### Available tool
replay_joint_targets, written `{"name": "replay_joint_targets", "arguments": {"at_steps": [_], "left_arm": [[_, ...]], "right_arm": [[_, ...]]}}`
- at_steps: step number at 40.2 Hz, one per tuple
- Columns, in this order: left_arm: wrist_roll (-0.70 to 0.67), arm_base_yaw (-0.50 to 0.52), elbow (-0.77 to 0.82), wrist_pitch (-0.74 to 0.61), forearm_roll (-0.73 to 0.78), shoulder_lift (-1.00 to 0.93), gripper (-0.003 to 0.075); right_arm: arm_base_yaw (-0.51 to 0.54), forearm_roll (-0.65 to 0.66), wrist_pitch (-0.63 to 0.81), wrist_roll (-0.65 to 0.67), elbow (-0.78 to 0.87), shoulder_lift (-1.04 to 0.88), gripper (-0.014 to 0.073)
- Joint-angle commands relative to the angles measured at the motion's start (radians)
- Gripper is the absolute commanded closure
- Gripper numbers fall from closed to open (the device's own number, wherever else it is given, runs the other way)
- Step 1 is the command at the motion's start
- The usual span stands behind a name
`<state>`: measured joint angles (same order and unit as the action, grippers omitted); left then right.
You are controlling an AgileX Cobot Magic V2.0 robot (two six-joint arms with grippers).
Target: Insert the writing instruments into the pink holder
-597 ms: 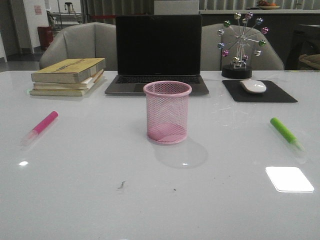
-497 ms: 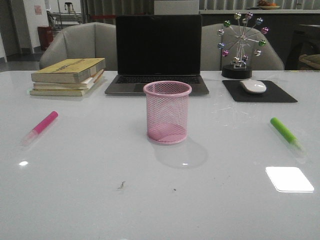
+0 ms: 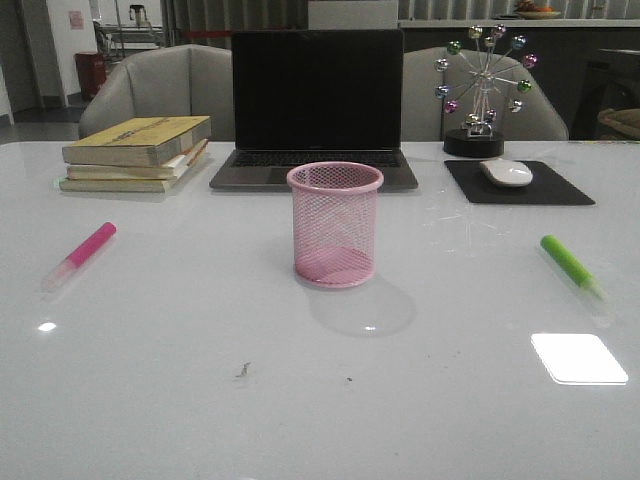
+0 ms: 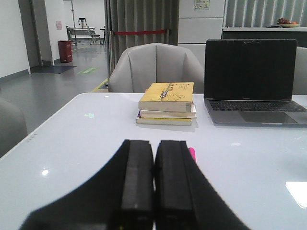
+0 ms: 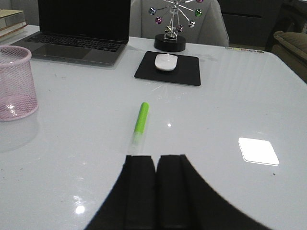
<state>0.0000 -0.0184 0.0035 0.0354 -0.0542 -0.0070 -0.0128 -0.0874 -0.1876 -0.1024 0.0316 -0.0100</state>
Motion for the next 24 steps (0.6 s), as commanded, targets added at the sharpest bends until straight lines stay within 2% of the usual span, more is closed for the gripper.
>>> {"name": "replay_joint_targets", "arguments": {"at_steps": [1,24], "left_arm": [[0.000,-0.004,0.016,-0.085,-0.008,-0.017,0.0606],[0.000,-0.004,0.016,-0.093,-0.008,-0.017,0.0607]], "right_arm": [[0.004,-0.002,0.083,-0.003,-0.007,-0.019,0.0539],[0.004,0.006,0.090,-0.003,-0.007,-0.019,0.0539]]}}
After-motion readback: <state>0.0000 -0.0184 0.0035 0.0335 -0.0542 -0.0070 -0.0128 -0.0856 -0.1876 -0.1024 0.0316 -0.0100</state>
